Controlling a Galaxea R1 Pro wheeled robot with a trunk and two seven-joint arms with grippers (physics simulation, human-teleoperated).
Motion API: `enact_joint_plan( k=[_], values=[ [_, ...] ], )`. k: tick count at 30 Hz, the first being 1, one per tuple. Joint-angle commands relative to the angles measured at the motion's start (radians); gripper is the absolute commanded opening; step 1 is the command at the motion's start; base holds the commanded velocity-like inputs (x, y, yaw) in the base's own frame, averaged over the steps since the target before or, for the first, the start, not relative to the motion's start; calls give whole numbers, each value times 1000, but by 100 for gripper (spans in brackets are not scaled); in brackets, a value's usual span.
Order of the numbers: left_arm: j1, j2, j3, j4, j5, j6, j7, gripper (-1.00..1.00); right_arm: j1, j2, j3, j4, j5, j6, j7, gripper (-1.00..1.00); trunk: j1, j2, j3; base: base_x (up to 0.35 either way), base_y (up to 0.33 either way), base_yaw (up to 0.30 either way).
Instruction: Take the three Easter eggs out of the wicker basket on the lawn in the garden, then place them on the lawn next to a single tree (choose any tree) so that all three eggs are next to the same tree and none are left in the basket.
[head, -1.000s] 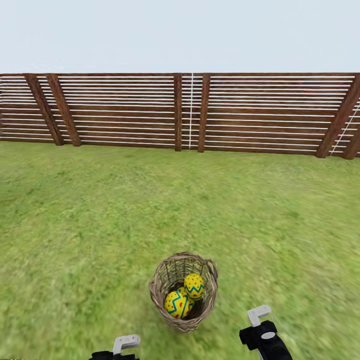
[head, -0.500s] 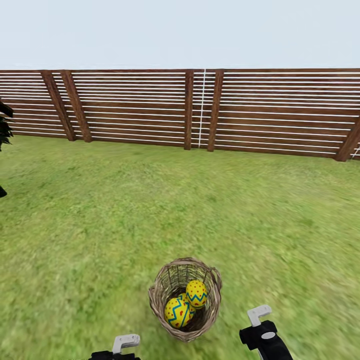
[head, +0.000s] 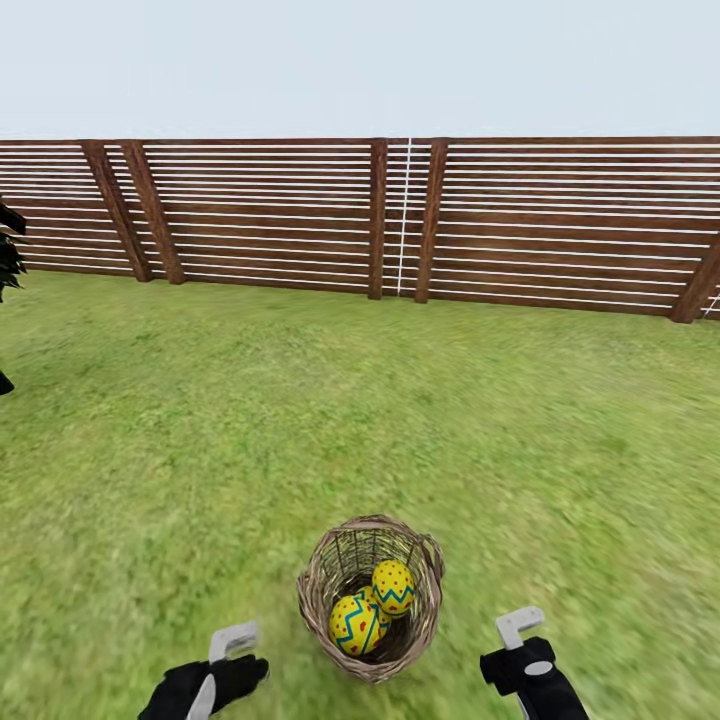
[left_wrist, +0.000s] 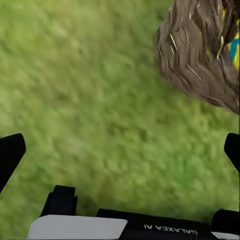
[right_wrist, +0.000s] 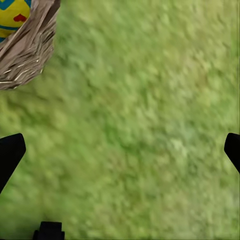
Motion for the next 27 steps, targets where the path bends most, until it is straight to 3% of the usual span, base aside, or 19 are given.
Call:
enact_joint_plan(
  k=[1, 6, 10, 13, 17, 19, 27],
  values=[
    [0, -3, 4, -37, 11, 25, 24, 100, 0, -1, 2, -2, 6, 6, 0, 100, 0, 0, -1, 0, 0, 0],
    [-10, -27, 3, -238, 15, 157, 155, 100, 0, -1, 1, -5, 6, 6, 0, 100, 0, 0, -1, 0, 0, 0],
    [-55, -46, 0, -333, 21, 242, 179, 100, 0, -2, -1, -7, 6, 6, -1, 100, 0, 0, -1, 0, 0, 0],
    [-110, -59, -4, -346, 58, 268, 182, 100, 0, -2, -4, -17, 5, 6, 0, 100, 0, 0, -1, 0, 0, 0],
    [-127, -61, -9, -324, 146, 274, 183, 100, 0, -2, -7, -25, 5, 7, 1, 100, 0, 0, -1, 0, 0, 0],
    [-129, -60, -10, -315, 174, 276, 184, 100, 0, -2, -7, -27, 5, 7, 2, 100, 0, 0, -1, 0, 0, 0],
    [-130, -62, -9, -313, 188, 267, 182, 100, -1, -18, -8, -75, -4, 8, 12, 100, 0, 0, -1, 0, 0, 0]
  ],
)
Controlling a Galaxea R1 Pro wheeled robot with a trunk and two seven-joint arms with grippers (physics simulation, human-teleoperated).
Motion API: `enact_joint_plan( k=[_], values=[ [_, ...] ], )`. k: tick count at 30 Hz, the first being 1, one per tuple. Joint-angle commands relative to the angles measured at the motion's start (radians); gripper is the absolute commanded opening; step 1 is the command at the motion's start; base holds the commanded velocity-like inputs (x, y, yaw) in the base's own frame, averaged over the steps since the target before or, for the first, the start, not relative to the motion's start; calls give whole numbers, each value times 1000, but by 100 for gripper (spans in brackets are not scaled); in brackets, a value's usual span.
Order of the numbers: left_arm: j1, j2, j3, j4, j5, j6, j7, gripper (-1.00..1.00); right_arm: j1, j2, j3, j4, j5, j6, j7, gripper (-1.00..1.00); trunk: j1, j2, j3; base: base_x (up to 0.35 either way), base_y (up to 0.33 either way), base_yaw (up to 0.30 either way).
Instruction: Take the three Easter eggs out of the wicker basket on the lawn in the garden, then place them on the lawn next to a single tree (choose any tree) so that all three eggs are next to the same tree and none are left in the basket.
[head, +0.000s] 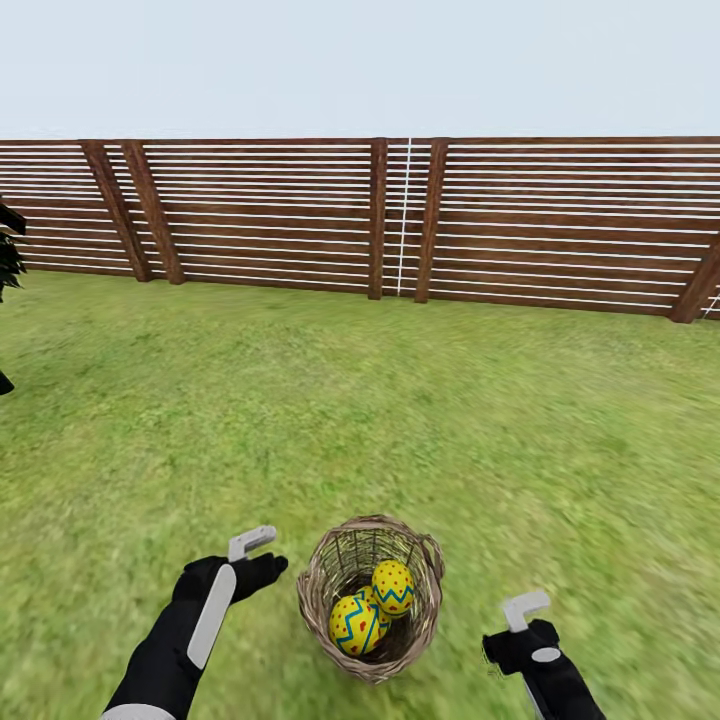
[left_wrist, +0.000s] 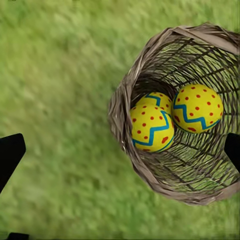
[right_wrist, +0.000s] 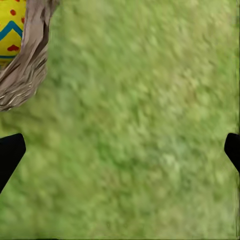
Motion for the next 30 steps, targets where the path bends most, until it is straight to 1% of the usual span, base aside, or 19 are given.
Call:
enact_joint_plan(
  k=[1, 2, 3, 4, 5, 6, 7, 8, 10, 11, 12, 14, 15, 17, 18, 20, 23, 25, 30],
  values=[
    [-1, -1, 2, -5, 11, 3, 8, 100, -1, -11, 1, -24, 4, 8, 5, 100, 0, -1, -1, 0, 0, 0],
    [-1, -1, 1, -7, 12, 3, 7, 100, -1, -18, 1, -38, 3, 9, 10, 100, 0, -1, -1, 0, 0, 0],
    [-1, -1, 1, -11, 13, 2, 7, 100, -3, -34, 0, -67, 1, 12, 27, 100, 0, -1, -1, 0, 0, 0],
    [-2, -2, 1, -11, 20, 1, 7, 100, -12, -55, -3, -114, -2, 21, 64, 100, 0, -1, -1, 0, 0, 0],
    [-7, -2, 0, -7, 30, 0, 8, 100, -22, -64, -10, -143, -3, 34, 94, 100, 0, -1, -1, 0, 0, 0],
    [-13, -3, 0, -3, 40, -1, 9, 100, -37, -70, -25, -168, -4, 55, 125, 100, 0, -1, -1, 0, 0, 0],
    [-18, -3, 0, 3, 49, -2, 10, 100, -56, -74, -52, -186, -4, 84, 160, 100, 0, -1, -1, 0, 0, 0],
    [-20, -3, 0, 7, 52, -2, 11, 100, -67, -75, -69, -192, -5, 99, 179, 100, 0, -1, -1, 0, 0, 0],
    [-26, -3, 0, 35, 60, -4, 12, 100, -115, -79, -152, -204, -6, 152, 267, 100, 0, -1, -1, 0, 0, 0],
    [-36, -3, 0, 81, 63, -6, 13, 100, -155, -83, -223, -198, -7, 175, 351, 100, 0, -1, -1, 0, 0, 0],
    [-41, -3, 0, 97, 64, -7, 13, 100, -165, -85, -244, -195, -7, 180, 378, 100, 0, -1, -1, 0, 0, 0],
    [-65, -3, 0, 155, 65, -11, 13, 100, -190, -94, -303, -176, -6, 191, 471, 100, 0, -1, -1, 0, 0, 0],
    [-72, -3, 0, 177, 66, -15, 13, 100, -196, -101, -319, -165, -6, 193, 505, 100, 0, -1, -1, 0, 0, 0],
    [-79, -3, 0, 195, 66, -23, 10, 100, -201, -110, -333, -151, -6, 194, 541, 100, 0, -1, -1, 0, 0, 0],
    [-84, -3, 1, 206, 66, -30, 7, 100, -205, -120, -341, -141, -5, 195, 578, 100, 0, -1, -1, 0, 0, 0],
    [-85, -3, 0, 209, 66, -33, 5, 100, -206, -124, -343, -141, -2, 195, 607, 100, 0, -1, -1, 0, 0, 0],
    [-86, -3, 0, 209, 66, -35, 3, 100, -207, -128, -343, -142, 8, 197, 681, 100, 0, -1, -1, 0, 0, 0],
    [-86, -2, 0, 210, 66, -35, 3, 100, -207, -130, -343, -145, 11, 198, 705, 100, 0, -1, -1, 35, -51, 0],
    [-86, -2, 0, 210, 66, -36, 3, 100, -207, -129, -342, -145, 13, 197, 715, 100, 0, -1, -1, 134, -216, 0]
  ],
)
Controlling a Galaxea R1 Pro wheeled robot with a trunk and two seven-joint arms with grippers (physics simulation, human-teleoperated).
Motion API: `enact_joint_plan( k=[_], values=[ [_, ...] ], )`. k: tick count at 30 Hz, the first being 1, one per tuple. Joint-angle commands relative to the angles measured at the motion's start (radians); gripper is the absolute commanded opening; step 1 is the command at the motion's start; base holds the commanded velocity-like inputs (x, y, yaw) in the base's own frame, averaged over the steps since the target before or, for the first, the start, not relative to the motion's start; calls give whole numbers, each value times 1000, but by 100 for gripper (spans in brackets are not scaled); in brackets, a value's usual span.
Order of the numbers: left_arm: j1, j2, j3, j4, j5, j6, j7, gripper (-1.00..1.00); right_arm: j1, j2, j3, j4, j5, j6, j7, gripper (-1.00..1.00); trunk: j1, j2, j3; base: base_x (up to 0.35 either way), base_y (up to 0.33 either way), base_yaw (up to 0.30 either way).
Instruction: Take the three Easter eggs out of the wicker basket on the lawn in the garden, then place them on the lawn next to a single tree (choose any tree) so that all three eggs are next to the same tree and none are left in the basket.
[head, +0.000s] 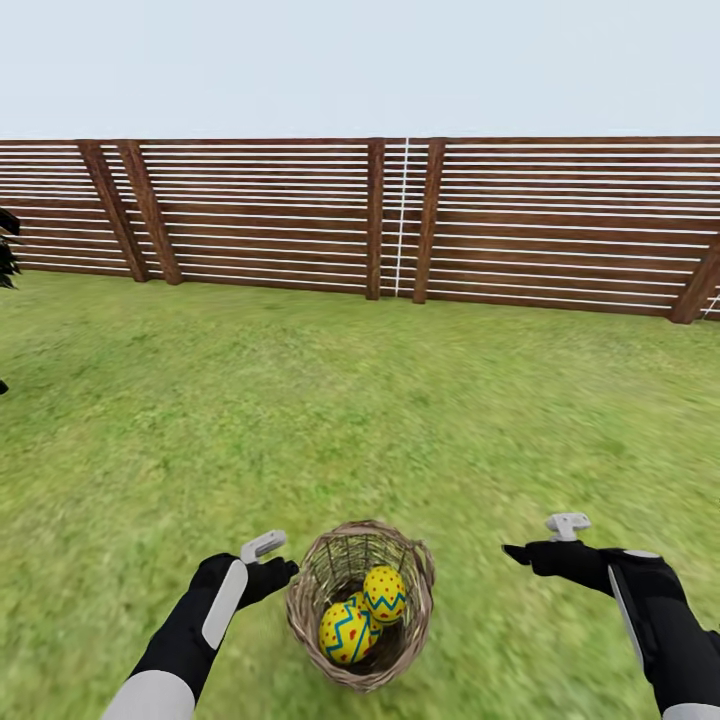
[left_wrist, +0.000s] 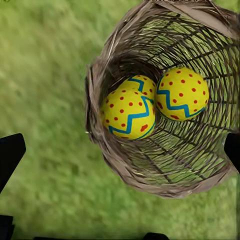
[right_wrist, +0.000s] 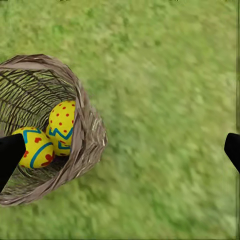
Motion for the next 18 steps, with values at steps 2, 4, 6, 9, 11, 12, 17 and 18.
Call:
enact_joint_plan(
  k=[2, 4, 6, 9, 11, 12, 17, 18],
  values=[
    [0, 0, 3, -2, 11, 5, 8, 100, -1, 0, -2, -1, 11, 1, 11, 100, 0, -1, -1, 171, -264, 0],
    [0, 0, 4, -1, 11, 4, 8, 100, -1, 2, -1, -1, 11, 1, 11, 100, 0, -1, -1, 121, -153, 0],
    [0, 0, 5, 0, 12, 3, 8, 100, -1, 3, 0, 0, 11, 1, 11, 100, 0, -1, -1, 50, -63, 0],
    [0, 0, 6, 0, 12, 3, 8, 100, -1, 3, 0, 1, 11, 0, 11, 100, 0, -1, -1, 17, -21, 0],
    [0, 0, 6, 2, 12, 3, 8, 100, -1, 3, 0, 1, 11, 1, 11, 100, 0, -1, -1, 5, -7, 0],
    [0, 0, 5, 3, 12, 3, 8, 100, -1, 3, 1, 1, 11, 0, 11, 100, 4, -8, -4, 1, -1, 0],
    [0, 0, 7, 4, 12, 3, 9, 100, -1, 2, 1, 0, 11, 2, 11, 100, 23, -43, -20, 0, 0, 0],
    [0, 0, 7, 3, 12, 3, 9, 100, -1, 2, 1, 0, 11, 1, 11, 100, 27, -50, -23, 0, 0, 0]
  ],
)
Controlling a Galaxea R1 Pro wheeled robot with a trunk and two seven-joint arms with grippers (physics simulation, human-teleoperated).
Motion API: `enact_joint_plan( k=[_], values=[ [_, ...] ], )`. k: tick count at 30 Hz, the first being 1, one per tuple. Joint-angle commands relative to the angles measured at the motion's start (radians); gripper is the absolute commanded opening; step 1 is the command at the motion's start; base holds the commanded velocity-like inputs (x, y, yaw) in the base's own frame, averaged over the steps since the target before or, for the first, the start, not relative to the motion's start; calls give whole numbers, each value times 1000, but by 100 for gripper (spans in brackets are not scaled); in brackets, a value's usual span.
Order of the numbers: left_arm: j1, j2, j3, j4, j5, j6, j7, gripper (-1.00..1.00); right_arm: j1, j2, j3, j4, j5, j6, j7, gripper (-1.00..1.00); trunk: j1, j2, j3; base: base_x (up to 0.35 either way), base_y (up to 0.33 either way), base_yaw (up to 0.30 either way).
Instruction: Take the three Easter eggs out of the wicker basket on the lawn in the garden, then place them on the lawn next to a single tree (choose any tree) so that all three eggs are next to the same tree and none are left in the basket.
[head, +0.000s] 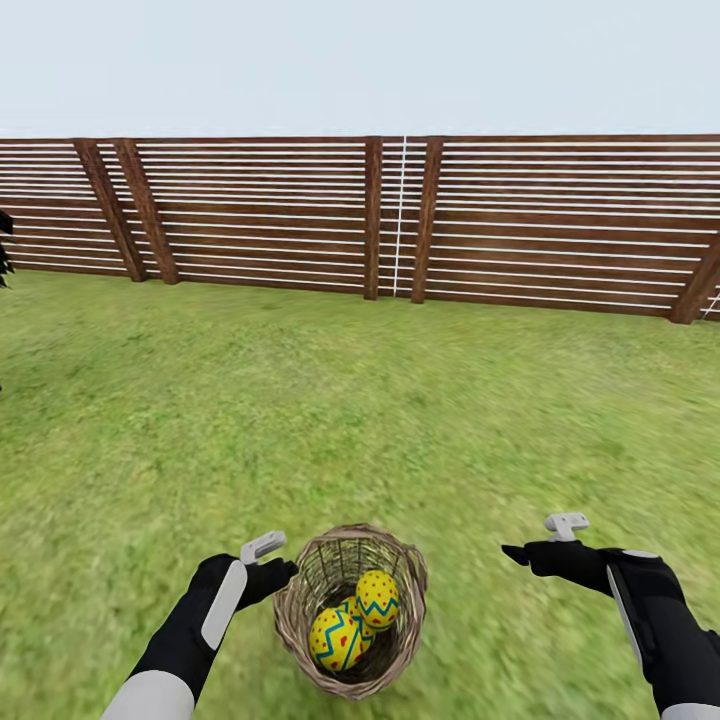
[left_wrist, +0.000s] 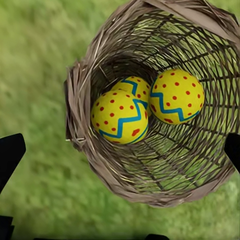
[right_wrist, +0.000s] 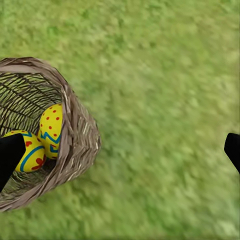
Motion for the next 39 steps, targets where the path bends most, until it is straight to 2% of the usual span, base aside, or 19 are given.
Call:
enact_joint_plan(
  k=[1, 32, 39],
  values=[
    [0, -1, 3, -2, 11, 4, 8, 100, -1, 0, -2, -2, 10, 2, 10, 100, 4, -8, -4, 0, 0, 0],
    [0, 1, 6, 4, 11, 3, 8, 100, 1, 5, -1, 6, 10, -1, 8, 100, 123, -225, -101, 0, 0, 0],
    [0, 2, 6, 5, 11, -44, 9, 100, 1, 5, -1, 6, 10, -1, 8, 100, 150, -274, -123, 0, 0, 0]
  ],
)
